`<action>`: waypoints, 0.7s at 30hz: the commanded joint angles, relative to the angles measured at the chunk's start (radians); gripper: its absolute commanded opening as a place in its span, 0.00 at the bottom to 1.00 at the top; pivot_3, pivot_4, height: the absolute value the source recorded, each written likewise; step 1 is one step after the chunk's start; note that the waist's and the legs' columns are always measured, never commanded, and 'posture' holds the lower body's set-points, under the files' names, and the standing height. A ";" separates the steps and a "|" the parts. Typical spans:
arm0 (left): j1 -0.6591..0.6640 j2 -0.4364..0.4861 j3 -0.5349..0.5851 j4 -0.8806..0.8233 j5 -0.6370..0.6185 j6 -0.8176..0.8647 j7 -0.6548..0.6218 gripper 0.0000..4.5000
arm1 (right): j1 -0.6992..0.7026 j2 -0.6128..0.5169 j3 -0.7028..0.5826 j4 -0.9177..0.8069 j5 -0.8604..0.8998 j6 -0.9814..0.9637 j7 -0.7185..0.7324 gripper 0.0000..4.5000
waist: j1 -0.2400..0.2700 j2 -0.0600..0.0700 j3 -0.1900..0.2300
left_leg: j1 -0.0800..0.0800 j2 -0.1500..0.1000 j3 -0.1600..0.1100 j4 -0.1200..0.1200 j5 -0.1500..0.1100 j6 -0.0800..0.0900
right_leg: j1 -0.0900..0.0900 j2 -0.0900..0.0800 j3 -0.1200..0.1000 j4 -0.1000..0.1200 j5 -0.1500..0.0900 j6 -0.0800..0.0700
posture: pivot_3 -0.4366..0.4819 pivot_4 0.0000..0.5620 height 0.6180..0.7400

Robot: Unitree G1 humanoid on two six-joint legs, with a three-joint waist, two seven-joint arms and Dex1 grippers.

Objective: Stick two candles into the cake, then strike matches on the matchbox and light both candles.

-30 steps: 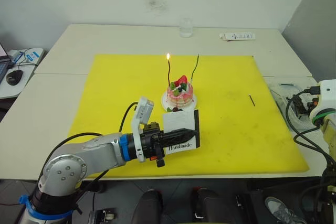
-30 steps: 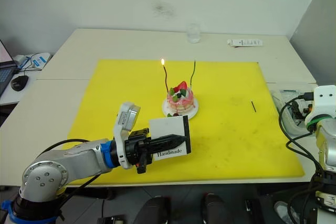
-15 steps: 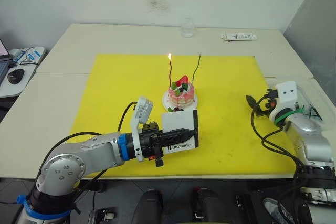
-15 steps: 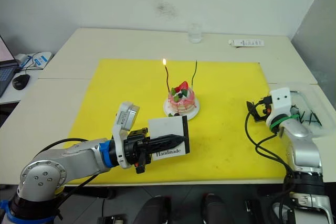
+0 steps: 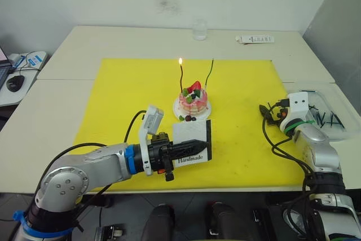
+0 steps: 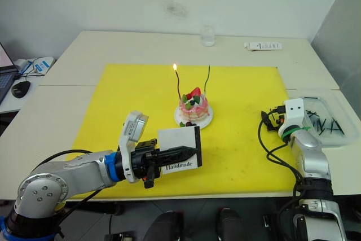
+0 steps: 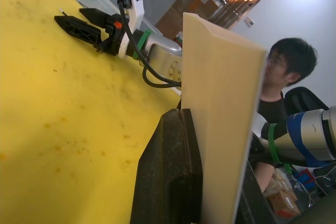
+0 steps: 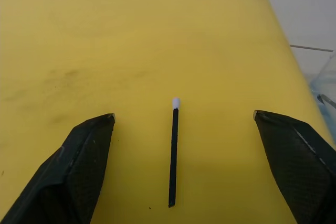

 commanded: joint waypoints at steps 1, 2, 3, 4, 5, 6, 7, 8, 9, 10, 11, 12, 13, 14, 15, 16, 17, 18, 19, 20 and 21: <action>-0.009 0.008 0.017 -0.035 -0.025 -0.017 0.003 0.00 | -0.015 -0.004 -0.008 -0.008 -0.008 0.003 -0.022 0.69 | 0.000 0.000 0.000 | 0.000 0.000 0.000 0.000 0.000 0.000 | 0.000 0.000 0.000 0.000 0.000 0.000 | 0.48 0.27 1.00; -0.010 0.009 0.018 -0.034 -0.026 -0.017 0.002 0.00 | -0.015 -0.004 -0.006 -0.010 -0.010 0.010 -0.026 0.62 | 0.000 0.000 0.000 | 0.000 0.000 0.000 0.000 0.000 0.000 | 0.000 0.000 0.000 0.000 0.000 0.000 | 0.48 0.27 1.00; -0.011 0.010 0.018 -0.033 -0.027 -0.016 0.002 0.00 | -0.014 -0.004 -0.006 -0.013 -0.011 0.015 -0.031 0.54 | 0.000 0.000 0.000 | 0.000 0.000 0.000 0.000 0.000 0.000 | 0.000 0.000 0.000 0.000 0.000 0.000 | 0.48 0.27 1.00; -0.011 0.012 0.019 -0.031 -0.026 -0.015 0.000 0.00 | -0.013 -0.005 -0.003 -0.015 -0.014 0.021 -0.036 0.54 | 0.000 0.000 0.000 | 0.000 0.000 0.000 0.000 0.000 0.000 | 0.000 0.000 0.000 0.000 0.000 0.000 | 0.48 0.27 1.00; -0.011 0.013 0.019 -0.030 -0.026 -0.015 -0.001 0.00 | -0.012 -0.005 -0.001 -0.018 -0.017 0.026 -0.040 0.54 | 0.001 0.000 0.000 | 0.000 0.000 0.000 0.000 0.000 0.000 | 0.000 0.000 0.000 0.000 0.000 0.000 | 0.48 0.27 1.00; -0.013 0.014 0.018 -0.028 -0.027 -0.015 -0.001 0.00 | -0.012 -0.004 -0.002 -0.018 -0.018 0.028 -0.042 0.54 | 0.001 0.000 0.000 | 0.000 0.000 0.000 0.001 0.000 0.000 | 0.001 0.000 0.000 0.000 0.000 0.000 | 0.48 0.27 1.00; -0.013 0.014 0.017 -0.027 -0.027 -0.016 -0.001 0.00 | -0.011 -0.002 -0.003 -0.021 -0.018 0.035 -0.046 0.54 | 0.001 0.000 0.000 | 0.000 0.000 0.000 0.001 0.000 0.000 | 0.001 0.000 0.000 0.000 0.000 0.000 | 0.48 0.27 1.00; -0.013 0.015 0.017 -0.028 -0.027 -0.016 -0.001 0.00 | -0.010 0.001 -0.005 -0.026 -0.020 0.044 -0.055 0.54 | 0.001 0.000 0.000 | 0.000 0.000 0.000 0.001 0.000 0.000 | 0.001 0.000 0.000 0.000 0.000 0.000 | 0.48 0.27 1.00; -0.014 0.015 0.017 -0.027 -0.028 -0.016 -0.001 0.00 | -0.009 0.003 -0.007 -0.030 -0.020 0.051 -0.061 0.54 | 0.001 0.000 0.000 | 0.000 0.000 0.000 0.001 0.000 0.000 | 0.001 0.000 0.000 0.000 0.000 0.000 | 0.48 0.27 1.00; -0.015 0.014 0.016 -0.026 -0.027 -0.017 0.000 0.00 | -0.009 0.006 -0.008 -0.033 -0.019 0.058 -0.066 0.54 | 0.001 0.000 0.000 | 0.000 0.000 0.000 0.001 0.000 0.000 | 0.001 0.000 0.000 0.000 0.000 0.000 | 0.48 0.27 1.00; -0.015 0.014 0.015 -0.026 -0.025 -0.017 0.000 0.00 | -0.008 0.007 -0.008 -0.037 -0.019 0.063 -0.069 0.54 | 0.001 0.000 0.000 | 0.000 -0.001 0.000 0.001 0.000 0.000 | 0.001 0.000 0.000 0.000 0.000 0.000 | 0.48 0.27 1.00; -0.014 0.013 0.015 -0.026 -0.024 -0.017 0.000 0.00 | -0.007 0.008 -0.008 -0.040 -0.020 0.066 -0.072 0.54 | 0.001 0.000 0.000 | 0.000 0.000 0.000 0.001 0.000 0.000 | 0.001 0.000 0.000 0.000 0.000 0.000 | 0.48 0.27 1.00; -0.014 0.012 0.015 -0.025 -0.024 -0.018 0.000 0.00 | -0.007 0.010 -0.009 -0.040 -0.019 0.069 -0.075 0.54 | 0.001 0.000 0.000 | 0.000 0.000 0.000 0.001 0.000 0.000 | 0.001 0.000 0.000 0.000 0.000 0.000 | 0.48 0.27 1.00; -0.014 0.012 0.014 -0.025 -0.023 -0.018 0.001 0.00 | -0.009 0.012 -0.012 -0.039 -0.018 0.074 -0.082 0.54 | 0.001 0.000 0.000 | 0.000 0.000 0.000 0.001 0.000 0.000 | 0.001 0.000 0.000 0.000 0.000 0.000 | 0.48 0.27 1.00; -0.015 0.010 0.013 -0.025 -0.023 -0.019 0.002 0.00 | -0.014 0.012 -0.014 -0.035 -0.017 0.077 -0.086 0.54 | 0.001 0.000 0.000 | 0.000 0.000 0.000 0.001 0.000 0.000 | 0.001 0.000 0.000 0.000 0.000 0.000 | 0.48 0.27 1.00; -0.015 0.009 0.013 -0.025 -0.023 -0.019 0.003 0.00 | -0.018 0.014 -0.017 -0.032 -0.016 0.082 -0.092 0.54 | 0.001 0.000 0.000 | 0.000 0.000 0.000 0.001 0.000 0.000 | 0.001 0.000 0.000 0.000 0.000 0.000 | 0.48 0.27 1.00; -0.015 0.008 0.012 -0.025 -0.024 -0.020 0.004 0.00 | -0.022 0.016 -0.020 -0.028 -0.015 0.086 -0.098 0.54 | 0.001 0.000 0.000 | 0.000 0.000 0.000 0.001 0.000 0.000 | 0.001 0.000 0.000 0.000 0.000 0.000 | 0.48 0.27 1.00; -0.014 0.008 0.012 -0.026 -0.022 -0.020 0.004 0.00 | -0.027 0.016 -0.021 -0.023 -0.016 0.092 -0.104 0.54 | 0.001 0.000 0.000 | 0.000 -0.001 0.000 0.001 0.000 0.000 | 0.001 0.000 0.000 0.000 0.000 0.001 | 0.48 0.27 1.00; -0.013 0.007 0.013 -0.027 -0.022 -0.021 0.005 0.00 | -0.031 0.017 -0.023 -0.020 -0.018 0.100 -0.114 0.54 | 0.001 0.000 0.000 | 0.000 -0.001 0.000 0.001 0.000 0.000 | 0.001 0.000 0.000 0.000 0.000 0.001 | 0.48 0.27 1.00; -0.012 0.006 0.013 -0.027 -0.022 -0.022 0.005 0.00 | -0.034 0.016 -0.023 -0.018 -0.021 0.105 -0.120 0.54 | 0.001 0.000 0.000 | 0.000 -0.001 0.000 0.001 0.000 0.000 | 0.001 0.000 0.000 0.000 0.001 0.001 | 0.48 0.27 1.00; -0.012 0.005 0.012 -0.028 -0.020 -0.022 0.006 0.00 | -0.038 0.016 -0.025 -0.014 -0.020 0.109 -0.124 0.50 | 0.001 0.000 0.000 | 0.000 -0.001 0.000 0.001 0.000 0.000 | 0.001 0.000 0.000 0.000 0.001 0.001 | 0.48 0.27 1.00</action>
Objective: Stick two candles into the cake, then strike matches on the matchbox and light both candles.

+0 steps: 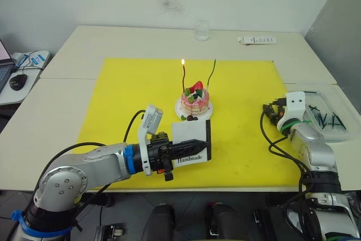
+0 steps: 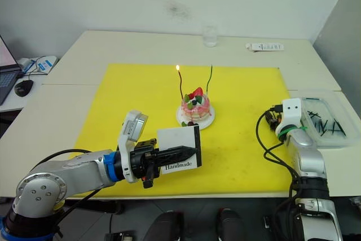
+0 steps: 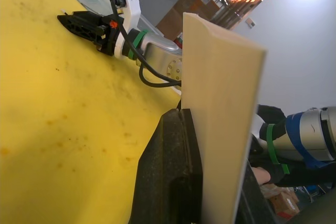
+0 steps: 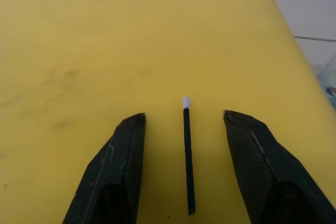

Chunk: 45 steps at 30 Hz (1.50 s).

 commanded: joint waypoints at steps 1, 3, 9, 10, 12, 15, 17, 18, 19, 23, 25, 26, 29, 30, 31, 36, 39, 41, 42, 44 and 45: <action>-0.009 -0.004 0.012 -0.028 -0.009 -0.022 0.002 0.00 | -0.020 -0.006 -0.031 0.016 -0.004 0.022 -0.039 0.46 | 0.000 0.000 0.000 | 0.000 0.000 0.000 0.000 0.000 0.000 | 0.000 0.000 0.000 0.000 0.000 0.000 | 0.48 0.27 1.00; -0.008 -0.007 0.011 -0.029 -0.010 -0.024 0.005 0.00 | -0.023 -0.010 -0.029 0.019 -0.005 0.027 -0.040 0.34 | 0.001 0.000 0.000 | 0.000 0.000 0.000 0.000 0.000 0.000 | 0.000 0.000 0.000 0.000 0.000 0.000 | 0.48 0.27 1.00; -0.003 -0.012 0.009 -0.035 -0.010 -0.028 0.012 0.00 | -0.023 -0.014 -0.021 0.024 -0.016 0.022 -0.043 0.01 | 0.001 0.000 0.000 | 0.000 0.000 0.000 0.000 0.000 0.000 | 0.000 0.000 0.000 -0.001 0.000 0.001 | 0.48 0.27 1.00; -0.001 -0.013 0.007 -0.037 -0.010 -0.030 0.013 0.00 | -0.023 -0.014 -0.021 0.024 -0.015 0.022 -0.044 0.01 | 0.001 0.000 0.000 | 0.000 0.000 0.000 0.000 0.000 0.000 | 0.000 0.000 0.000 -0.001 0.000 0.001 | 0.48 0.27 1.00; 0.000 -0.013 0.006 -0.038 -0.010 -0.033 0.014 0.00 | -0.022 -0.012 -0.022 0.021 -0.013 0.025 -0.046 0.01 | 0.002 0.000 0.000 | 0.000 0.000 0.000 0.000 0.000 0.000 | 0.000 0.000 0.000 -0.001 0.000 0.001 | 0.48 0.27 1.00; -0.001 -0.014 0.005 -0.037 -0.009 -0.034 0.016 0.00 | -0.017 -0.006 -0.024 0.009 -0.005 0.023 -0.045 0.01 | 0.002 0.000 0.000 | 0.000 0.000 0.000 0.000 0.000 0.000 | 0.001 0.000 0.000 -0.001 0.000 0.001 | 0.48 0.27 1.00; -0.002 -0.014 0.005 -0.037 -0.009 -0.035 0.016 0.00 | -0.015 -0.003 -0.026 -0.003 0.002 0.018 -0.040 0.01 | 0.002 0.000 0.000 | 0.000 0.000 0.000 0.000 0.000 0.000 | 0.001 0.000 0.000 -0.001 0.000 0.001 | 0.48 0.27 1.00; -0.003 -0.014 0.005 -0.037 -0.010 -0.034 0.016 0.00 | -0.009 -0.011 -0.016 -0.036 0.006 0.023 -0.019 0.01 | 0.002 0.000 0.000 | 0.000 0.000 0.000 0.000 0.000 0.000 | 0.001 0.000 0.000 -0.001 0.000 0.001 | 0.48 0.27 1.00; -0.003 -0.011 0.007 -0.036 -0.011 -0.033 0.015 0.00 | 0.000 -0.024 0.000 -0.090 0.020 0.039 0.019 0.01 | 0.002 0.000 0.000 | 0.000 0.000 0.000 0.000 0.000 0.000 | 0.001 0.000 0.000 -0.001 0.000 0.001 | 0.48 0.27 1.00; -0.001 0.001 0.016 -0.030 -0.010 -0.028 0.004 0.00 | 0.054 -0.101 0.057 -0.309 0.102 0.150 0.205 0.01 | 0.000 0.001 0.000 | -0.001 0.000 0.000 -0.001 0.000 0.000 | 0.000 0.000 0.000 -0.001 0.000 0.001 | 0.48 0.27 1.00; 0.002 0.007 0.019 -0.027 -0.009 -0.026 -0.003 0.00 | 0.094 -0.160 0.078 -0.423 0.170 0.221 0.309 0.01 | 0.001 0.001 0.000 | -0.001 0.001 0.000 -0.001 0.000 0.000 | -0.001 0.000 0.000 -0.001 0.000 0.001 | 0.48 0.27 1.00; 0.002 0.010 0.019 -0.026 -0.007 -0.024 -0.008 0.00 | 0.119 -0.198 0.089 -0.483 0.204 0.251 0.367 0.01 | 0.001 0.001 0.000 | -0.001 0.001 0.000 -0.001 0.000 0.000 | -0.001 0.000 0.000 -0.001 0.000 0.000 | 0.48 0.27 1.00; 0.005 0.030 0.022 -0.017 0.014 -0.015 -0.035 0.00 | 0.216 -0.342 0.136 -0.604 0.227 0.220 0.548 0.01 | 0.004 0.001 0.000 | -0.001 0.002 -0.002 -0.002 0.000 0.000 | -0.001 0.000 -0.002 -0.001 -0.001 -0.001 | 0.48 0.27 1.00; 0.006 0.037 0.023 -0.015 0.021 -0.013 -0.045 0.00 | 0.234 -0.369 0.146 -0.619 0.223 0.202 0.574 0.01 | 0.003 0.001 0.000 | 0.000 0.002 -0.002 -0.002 0.000 0.000 | 0.000 0.000 -0.002 -0.001 -0.001 -0.001 | 0.48 0.27 1.00; 0.009 0.044 0.028 -0.011 0.024 -0.013 -0.053 0.00 | 0.249 -0.389 0.154 -0.630 0.218 0.189 0.593 0.01 | 0.003 0.001 0.000 | 0.000 0.002 -0.002 -0.001 0.000 0.000 | 0.000 0.000 -0.002 -0.001 -0.001 -0.002 | 0.48 0.27 1.00; 0.020 0.070 0.041 -0.004 0.032 -0.011 -0.079 0.00 | 0.284 -0.402 0.164 -0.628 0.222 0.164 0.641 0.01 | -0.001 0.001 0.000 | 0.001 0.001 0.000 -0.001 0.000 0.000 | 0.000 0.000 -0.001 -0.001 -0.001 -0.003 | 0.48 0.27 1.00; 0.022 0.073 0.040 -0.006 0.038 -0.010 -0.083 0.00 | 0.285 -0.391 0.182 -0.584 0.181 0.121 0.628 0.01 | 0.000 0.001 0.000 | 0.001 0.001 -0.001 0.000 0.000 0.000 | 0.000 0.000 -0.001 -0.001 -0.001 -0.003 | 0.48 0.27 1.00; 0.019 0.073 0.036 -0.008 0.036 -0.011 -0.080 0.00 | 0.290 -0.383 0.196 -0.557 0.151 0.088 0.620 0.01 | 0.001 0.000 0.000 | 0.000 0.001 0.000 0.000 0.000 0.000 | 0.000 0.000 -0.001 -0.002 -0.001 -0.003 | 0.48 0.27 1.00; 0.018 0.072 0.035 -0.008 0.034 -0.011 -0.078 0.00 | 0.293 -0.379 0.200 -0.548 0.138 0.078 0.612 0.01 | 0.001 0.000 0.000 | 0.000 0.000 0.000 0.000 0.000 0.000 | 0.000 0.000 -0.001 -0.002 -0.001 -0.003 | 0.48 0.27 1.00; 0.016 0.073 0.035 -0.009 0.031 -0.010 -0.077 0.00 | 0.301 -0.372 0.205 -0.532 0.115 0.058 0.598 0.01 | 0.001 0.000 0.000 | 0.000 0.000 0.000 0.000 0.000 0.000 | 0.000 0.000 -0.001 -0.002 -0.001 -0.003 | 0.48 0.27 1.00; 0.016 0.073 0.035 -0.010 0.030 -0.010 -0.077 0.00 | 0.308 -0.371 0.206 -0.524 0.104 0.045 0.595 0.01 | 0.001 0.000 0.000 | 0.000 0.000 0.000 -0.001 0.000 0.000 | 0.000 0.000 -0.001 -0.002 0.000 -0.002 | 0.48 0.27 1.00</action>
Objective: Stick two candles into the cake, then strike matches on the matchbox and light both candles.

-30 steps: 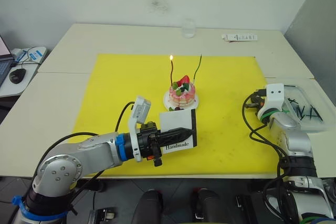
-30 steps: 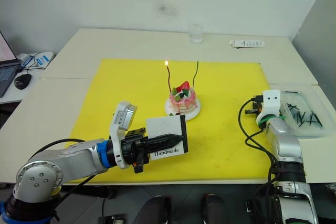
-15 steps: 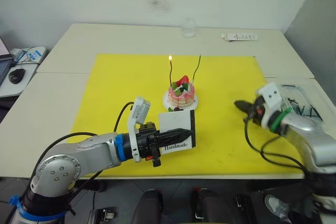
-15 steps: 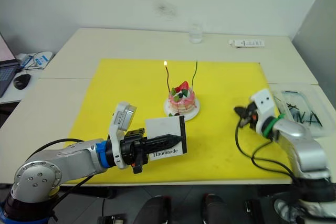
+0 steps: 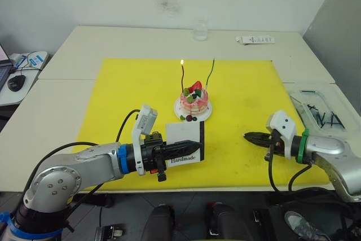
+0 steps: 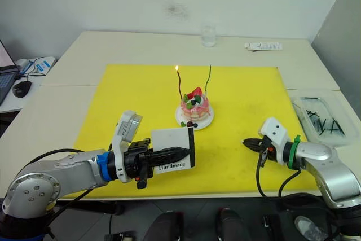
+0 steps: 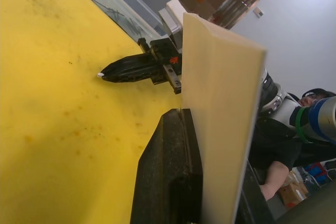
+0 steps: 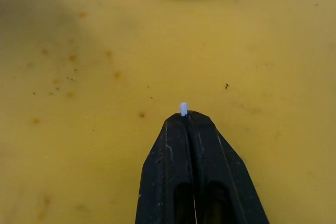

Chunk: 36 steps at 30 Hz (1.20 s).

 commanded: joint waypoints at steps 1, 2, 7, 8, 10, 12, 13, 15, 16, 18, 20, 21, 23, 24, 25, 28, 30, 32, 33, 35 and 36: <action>-0.006 0.005 0.012 -0.015 -0.008 0.001 -0.006 0.00 | 0.016 0.001 -0.011 0.012 -0.034 -0.057 -0.014 0.01 | 0.000 0.000 0.000 | 0.000 0.000 0.000 0.000 0.000 0.000 | 0.000 0.000 0.000 0.000 0.000 0.000 | 0.48 0.27 1.00; -0.006 0.006 0.012 -0.014 -0.008 0.002 -0.006 0.00 | 0.023 0.001 -0.012 0.017 -0.037 -0.067 -0.012 0.05 | 0.000 0.000 0.000 | 0.000 0.000 0.000 0.000 0.000 0.000 | 0.000 0.000 0.000 0.000 0.000 0.000 | 0.48 0.27 1.00; -0.009 0.006 0.011 -0.014 -0.011 0.005 -0.007 0.00 | 0.052 -0.001 -0.019 0.010 -0.030 -0.081 -0.002 0.35 | 0.001 0.000 0.000 | 0.000 0.001 -0.001 0.000 0.000 0.000 | 0.000 0.000 -0.001 0.001 0.000 0.000 | 0.48 0.27 1.00; -0.009 0.006 0.011 -0.014 -0.011 0.005 -0.007 0.00 | 0.056 -0.002 -0.021 0.008 -0.028 -0.081 -0.001 0.35 | 0.001 0.000 0.000 | 0.001 0.001 -0.001 0.000 0.000 0.000 | 0.000 0.000 -0.001 0.001 0.000 0.000 | 0.48 0.27 1.00; -0.008 0.006 0.011 -0.015 -0.011 0.006 -0.008 0.00 | 0.062 -0.003 -0.025 0.005 -0.027 -0.084 -0.001 0.35 | 0.000 0.000 0.000 | 0.001 0.001 -0.001 0.000 0.000 0.000 | 0.000 0.000 -0.001 0.001 0.000 0.000 | 0.48 0.27 1.00; -0.006 0.004 0.013 -0.016 -0.012 0.008 -0.007 0.00 | 0.064 -0.003 -0.035 0.006 -0.024 -0.084 -0.005 0.35 | 0.000 0.000 0.000 | 0.001 0.001 -0.001 0.000 0.000 0.000 | 0.000 0.000 -0.001 0.001 0.000 0.000 | 0.48 0.27 1.00; -0.005 0.003 0.014 -0.017 -0.013 0.009 -0.007 0.00 | 0.063 -0.002 -0.041 0.007 -0.022 -0.084 -0.008 0.35 | 0.001 0.000 0.000 | 0.001 0.000 -0.001 0.000 0.000 0.000 | 0.000 0.000 -0.001 0.001 0.000 0.000 | 0.48 0.27 1.00; -0.004 0.000 0.013 -0.018 -0.012 0.008 -0.005 0.00 | 0.057 0.004 -0.049 0.011 -0.017 -0.087 -0.012 0.35 | 0.001 0.000 0.000 | 0.000 0.000 -0.001 0.000 0.000 0.000 | 0.000 0.000 0.000 0.001 0.000 0.000 | 0.48 0.27 1.00; -0.004 -0.002 0.011 -0.018 -0.011 0.008 -0.003 0.00 | 0.054 0.010 -0.053 0.013 -0.011 -0.087 -0.014 0.35 | 0.001 0.000 0.000 | 0.000 0.000 0.000 0.000 0.000 0.000 | 0.000 0.000 0.000 0.001 0.000 0.000 | 0.48 0.27 1.00; -0.006 -0.007 0.008 -0.018 -0.009 0.006 -0.002 0.00 | 0.048 0.021 -0.052 0.018 -0.003 -0.092 -0.014 0.35 | 0.001 0.000 0.000 | 0.000 0.000 0.000 0.000 0.000 0.000 | 0.000 0.000 0.000 0.001 0.000 0.000 | 0.48 0.27 1.00; -0.007 -0.009 0.005 -0.018 -0.006 0.007 -0.002 0.00 | 0.043 0.028 -0.045 0.027 -0.004 -0.104 -0.008 0.35 | 0.001 0.000 0.000 | 0.001 0.000 -0.001 0.000 0.000 0.000 | 0.000 0.000 0.000 0.001 0.000 0.000 | 0.48 0.27 1.00; -0.009 -0.011 0.005 -0.017 -0.005 0.007 -0.003 0.00 | 0.038 0.035 -0.042 0.038 -0.008 -0.107 -0.010 0.35 | 0.001 0.000 0.000 | 0.001 0.000 -0.001 0.000 0.000 0.000 | 0.000 0.000 0.000 0.001 0.000 0.000 | 0.48 0.27 1.00; -0.011 -0.012 0.004 -0.016 -0.004 0.007 -0.004 0.00 | 0.029 0.056 -0.049 0.068 -0.001 -0.105 -0.019 0.35 | 0.000 0.000 0.000 | 0.001 0.001 -0.001 0.000 0.000 0.000 | 0.000 0.000 0.000 0.001 0.000 0.000 | 0.48 0.27 1.00; -0.011 -0.013 0.004 -0.017 -0.004 0.007 -0.004 0.00 | 0.028 0.062 -0.052 0.082 -0.004 -0.110 -0.024 0.35 | 0.000 0.000 0.000 | 0.001 0.000 -0.001 0.000 0.000 0.000 | 0.000 0.000 0.000 0.001 0.000 0.000 | 0.48 0.27 1.00; -0.009 -0.012 0.005 -0.018 -0.004 0.008 -0.004 0.00 | 0.033 0.062 -0.054 0.094 -0.012 -0.125 -0.022 0.35 | 0.000 0.000 0.000 | 0.001 0.000 -0.001 0.000 0.000 0.000 | 0.000 0.000 0.000 0.001 0.000 0.000 | 0.48 0.27 1.00; -0.004 -0.010 0.010 -0.022 -0.008 0.009 -0.003 0.00 | 0.051 0.076 -0.081 0.095 0.011 -0.120 -0.027 0.35 | 0.000 0.000 0.000 | 0.001 0.000 0.000 0.000 0.000 0.000 | 0.000 0.000 0.000 0.001 0.000 0.000 | 0.48 0.27 1.00; -0.001 -0.009 0.011 -0.024 -0.010 0.008 -0.001 0.00 | 0.066 0.085 -0.100 0.090 0.017 -0.123 -0.034 0.35 | 0.000 0.000 0.000 | 0.001 0.000 0.000 0.001 0.000 0.000 | 0.001 0.000 0.000 0.001 0.000 0.000 | 0.48 0.27 1.00; 0.006 -0.009 0.012 -0.029 -0.012 0.007 0.001 0.00 | 0.094 0.096 -0.114 0.084 0.014 -0.140 -0.046 0.35 | 0.001 0.000 0.000 | 0.001 0.000 -0.001 0.001 0.000 0.000 | 0.001 0.000 0.000 0.001 0.000 0.000 | 0.48 0.27 1.00; 0.009 -0.008 0.012 -0.031 -0.013 0.007 0.001 0.00 | 0.107 0.101 -0.117 0.082 0.013 -0.149 -0.050 0.35 | 0.001 0.000 0.000 | 0.001 0.000 -0.001 0.001 0.000 0.000 | 0.001 0.000 0.000 0.001 0.000 0.000 | 0.48 0.27 1.00; 0.010 -0.008 0.011 -0.034 -0.016 0.007 0.003 0.00 | 0.136 0.110 -0.117 0.084 0.005 -0.177 -0.051 0.35 | 0.001 0.000 0.000 | 0.001 0.000 -0.001 0.001 0.000 0.000 | 0.001 0.000 0.000 0.001 0.000 0.000 | 0.48 0.27 1.00; 0.010 -0.008 0.011 -0.035 -0.018 0.007 0.004 0.00 | 0.146 0.115 -0.119 0.085 0.007 -0.183 -0.051 0.35 | 0.002 0.000 0.000 | 0.001 0.000 -0.001 0.001 0.000 0.000 | 0.002 0.000 0.000 0.001 0.000 0.000 | 0.48 0.27 1.00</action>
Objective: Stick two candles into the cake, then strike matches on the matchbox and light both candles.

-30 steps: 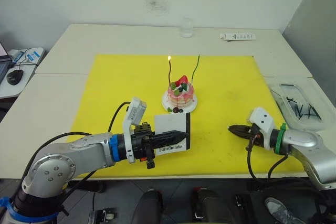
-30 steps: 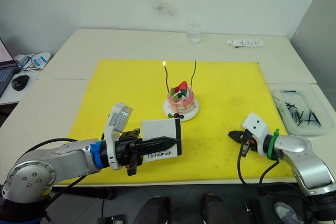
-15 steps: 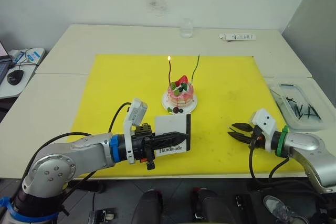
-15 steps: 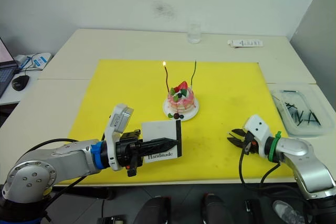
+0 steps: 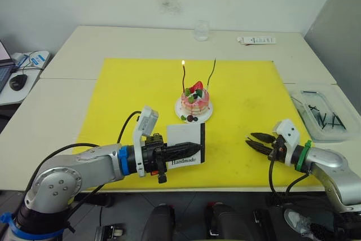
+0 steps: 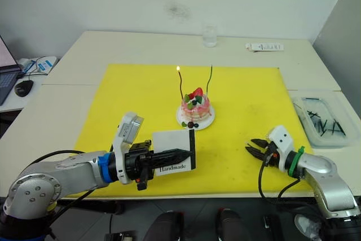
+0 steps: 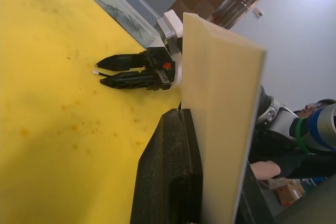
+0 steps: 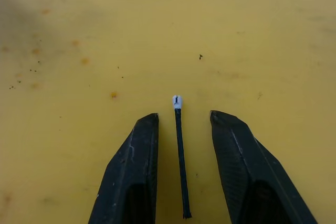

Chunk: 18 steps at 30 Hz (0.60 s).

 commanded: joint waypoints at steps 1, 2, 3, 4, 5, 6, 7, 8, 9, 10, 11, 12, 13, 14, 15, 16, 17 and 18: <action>-0.002 0.003 0.011 -0.033 -0.017 -0.007 0.002 0.00 | 0.036 0.005 -0.029 -0.004 -0.002 -0.034 -0.009 0.35 | 0.001 0.000 0.000 | 0.000 0.000 0.000 0.000 0.000 0.000 | 0.001 0.000 0.000 0.000 0.000 0.000 | 0.48 0.27 1.00; -0.004 0.003 0.011 -0.032 -0.018 -0.007 0.001 0.00 | 0.040 0.006 -0.030 -0.001 -0.001 -0.040 -0.008 0.35 | 0.001 0.000 0.000 | 0.001 0.000 0.000 0.000 0.000 0.000 | 0.001 0.000 0.000 0.000 0.000 0.000 | 0.48 0.27 1.00; -0.006 0.004 0.011 -0.030 -0.018 -0.006 0.001 0.00 | 0.042 0.005 -0.031 0.002 0.000 -0.044 -0.006 0.35 | 0.001 0.000 0.000 | 0.001 0.000 0.000 0.000 0.000 0.000 | 0.001 0.000 0.000 0.000 0.000 -0.001 | 0.48 0.27 1.00; -0.008 0.004 0.010 -0.029 -0.018 -0.005 0.000 0.00 | 0.044 0.004 -0.032 0.006 0.001 -0.049 -0.005 0.35 | 0.001 0.000 0.000 | 0.001 0.000 0.000 0.000 0.000 0.000 | 0.002 0.000 0.000 0.000 0.000 -0.001 | 0.48 0.27 1.00; -0.010 0.005 0.010 -0.027 -0.017 -0.004 -0.004 0.00 | 0.044 0.004 -0.031 0.012 0.004 -0.055 -0.001 0.35 | 0.001 0.000 0.000 | 0.002 0.000 0.000 0.000 0.000 0.000 | 0.002 0.000 0.000 -0.001 -0.001 -0.001 | 0.48 0.27 1.00; -0.013 0.005 0.009 -0.025 -0.016 -0.003 -0.006 0.00 | 0.043 0.005 -0.029 0.017 0.007 -0.061 0.004 0.35 | 0.001 0.000 0.000 | 0.002 0.000 0.000 0.000 0.000 0.000 | 0.002 -0.001 0.000 -0.001 -0.001 -0.001 | 0.48 0.27 1.00; -0.016 0.003 0.006 -0.024 -0.016 -0.002 -0.006 0.00 | 0.040 0.000 -0.019 0.031 -0.007 -0.084 0.012 0.35 | 0.001 0.000 0.000 | 0.002 0.000 0.000 0.000 0.000 0.000 | 0.003 -0.001 0.000 -0.001 -0.001 -0.002 | 0.48 0.27 1.00; -0.018 0.002 0.004 -0.024 -0.016 -0.002 -0.006 0.00 | 0.036 -0.004 -0.009 0.044 -0.019 -0.105 0.020 0.35 | 0.001 0.000 0.000 | 0.002 0.000 0.000 0.000 0.000 0.000 | 0.003 -0.001 0.000 -0.001 -0.001 -0.002 | 0.48 0.27 1.00; -0.019 0.000 0.003 -0.024 -0.017 -0.002 -0.006 0.00 | 0.034 -0.007 -0.003 0.054 -0.028 -0.121 0.026 0.35 | 0.001 0.000 0.000 | 0.003 0.000 0.000 0.000 0.000 0.000 | 0.003 -0.001 0.000 -0.001 -0.001 -0.002 | 0.48 0.27 1.00; -0.020 -0.001 0.002 -0.024 -0.016 -0.002 -0.005 0.00 | 0.025 -0.001 -0.002 0.059 -0.023 -0.123 0.026 0.35 | 0.001 0.000 0.000 | 0.003 0.000 0.000 0.000 0.000 0.000 | 0.003 -0.001 0.000 -0.001 -0.001 -0.002 | 0.48 0.27 1.00; -0.020 -0.001 0.001 -0.025 -0.016 -0.001 -0.005 0.00 | 0.017 0.006 -0.002 0.060 -0.015 -0.121 0.026 0.35 | 0.001 0.000 0.000 | 0.003 0.000 0.000 0.000 0.000 0.000 | 0.004 -0.001 0.000 -0.001 -0.001 -0.002 | 0.48 0.27 1.00; -0.018 -0.001 0.002 -0.025 -0.016 -0.001 -0.006 0.00 | 0.011 0.014 -0.003 0.059 -0.006 -0.115 0.025 0.31 | 0.000 0.000 0.000 | 0.004 0.000 0.000 0.000 0.000 0.000 | 0.004 -0.001 0.000 -0.001 -0.001 -0.002 | 0.48 0.27 1.00; -0.018 0.000 0.002 -0.025 -0.017 -0.001 -0.006 0.00 | 0.006 0.017 -0.002 0.059 -0.003 -0.114 0.025 0.27 | 0.000 0.000 0.000 | 0.005 0.000 0.000 0.000 0.000 0.000 | 0.005 -0.001 0.000 -0.001 -0.001 -0.002 | 0.48 0.27 1.00; -0.018 0.000 0.002 -0.025 -0.018 -0.001 -0.006 0.00 | 0.004 0.018 -0.001 0.060 -0.003 -0.114 0.026 0.23 | 0.000 0.000 0.000 | 0.006 0.000 0.000 0.000 0.000 0.000 | 0.006 -0.001 0.000 -0.001 -0.001 -0.002 | 0.48 0.27 1.00; -0.018 0.000 0.003 -0.025 -0.019 -0.001 -0.006 0.00 | 0.003 0.018 0.000 0.060 -0.002 -0.114 0.028 0.15 | 0.000 0.000 0.000 | 0.006 0.000 0.000 0.000 0.000 0.000 | 0.006 -0.002 0.000 -0.001 -0.001 -0.002 | 0.48 0.27 1.00; -0.017 0.001 0.004 -0.026 -0.020 -0.001 -0.005 0.00 | -0.001 0.018 0.002 0.057 -0.002 -0.109 0.029 0.07 | 0.000 0.000 0.000 | 0.007 0.000 0.000 0.000 0.000 0.000 | 0.007 -0.003 0.000 -0.001 -0.001 -0.002 | 0.48 0.27 1.00; -0.016 0.001 0.005 -0.026 -0.020 -0.002 -0.005 0.00 | -0.003 0.018 0.004 0.053 -0.001 -0.104 0.029 0.00 | 0.000 0.000 0.000 | 0.007 0.000 0.000 0.000 0.000 0.000 | 0.007 -0.003 0.000 -0.001 -0.001 -0.002 | 0.48 0.27 1.00; -0.014 0.001 0.006 -0.028 -0.021 -0.003 -0.003 0.00 | -0.006 0.018 0.006 0.048 0.000 -0.098 0.029 0.00 | 0.000 0.000 0.000 | 0.008 0.000 0.000 0.000 0.000 0.000 | 0.007 -0.003 0.000 -0.001 -0.001 -0.002 | 0.48 0.27 1.00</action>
